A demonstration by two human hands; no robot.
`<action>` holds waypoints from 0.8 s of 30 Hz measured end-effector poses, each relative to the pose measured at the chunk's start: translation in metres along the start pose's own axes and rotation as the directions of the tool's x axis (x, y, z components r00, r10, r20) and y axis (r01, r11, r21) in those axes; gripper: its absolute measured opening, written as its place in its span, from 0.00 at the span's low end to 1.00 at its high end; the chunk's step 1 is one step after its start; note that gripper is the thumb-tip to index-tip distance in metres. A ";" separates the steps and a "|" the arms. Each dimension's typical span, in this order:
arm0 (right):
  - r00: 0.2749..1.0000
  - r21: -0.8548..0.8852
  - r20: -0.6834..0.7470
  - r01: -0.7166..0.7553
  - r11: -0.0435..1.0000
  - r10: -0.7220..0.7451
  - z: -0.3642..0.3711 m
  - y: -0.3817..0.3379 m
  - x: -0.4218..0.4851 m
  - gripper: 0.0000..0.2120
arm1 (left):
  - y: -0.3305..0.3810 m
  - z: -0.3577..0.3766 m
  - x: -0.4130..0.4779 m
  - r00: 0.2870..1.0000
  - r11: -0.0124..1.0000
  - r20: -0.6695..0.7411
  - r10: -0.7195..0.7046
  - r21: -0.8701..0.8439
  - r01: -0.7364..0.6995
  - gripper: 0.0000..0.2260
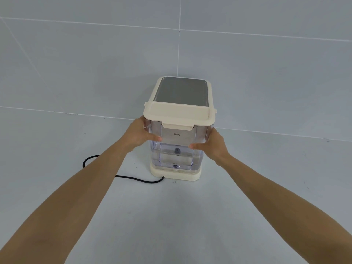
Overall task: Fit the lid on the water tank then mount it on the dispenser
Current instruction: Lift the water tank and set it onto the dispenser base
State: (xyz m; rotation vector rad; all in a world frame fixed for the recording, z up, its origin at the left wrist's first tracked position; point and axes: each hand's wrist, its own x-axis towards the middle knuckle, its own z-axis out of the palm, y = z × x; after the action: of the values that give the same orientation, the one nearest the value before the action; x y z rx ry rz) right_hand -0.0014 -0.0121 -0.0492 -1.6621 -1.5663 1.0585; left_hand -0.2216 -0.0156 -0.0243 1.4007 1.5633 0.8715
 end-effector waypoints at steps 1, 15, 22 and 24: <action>1.000 0.005 -0.002 -0.003 1.000 0.003 0.000 0.001 0.000 0.37 | 0.000 0.000 0.000 1.000 1.000 0.003 0.002 0.005 -0.002 0.32; 1.000 0.018 0.009 -0.021 1.000 0.020 0.001 0.001 -0.004 0.34 | -0.004 0.002 0.002 1.000 0.999 0.013 -0.025 0.043 0.024 0.32; 0.999 0.002 0.013 -0.035 0.999 0.035 0.001 0.000 -0.007 0.34 | -0.005 0.001 0.001 0.999 0.998 0.017 -0.048 0.044 0.048 0.34; 0.999 -0.013 0.017 -0.034 0.999 0.034 0.000 -0.002 -0.009 0.34 | -0.004 0.001 0.000 0.998 0.998 0.033 -0.052 0.032 0.051 0.35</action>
State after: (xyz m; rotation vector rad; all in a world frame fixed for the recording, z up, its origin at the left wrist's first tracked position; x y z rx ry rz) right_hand -0.0022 -0.0208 -0.0465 -1.6976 -1.5638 1.0853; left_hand -0.2227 -0.0161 -0.0286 1.3842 1.5863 0.7914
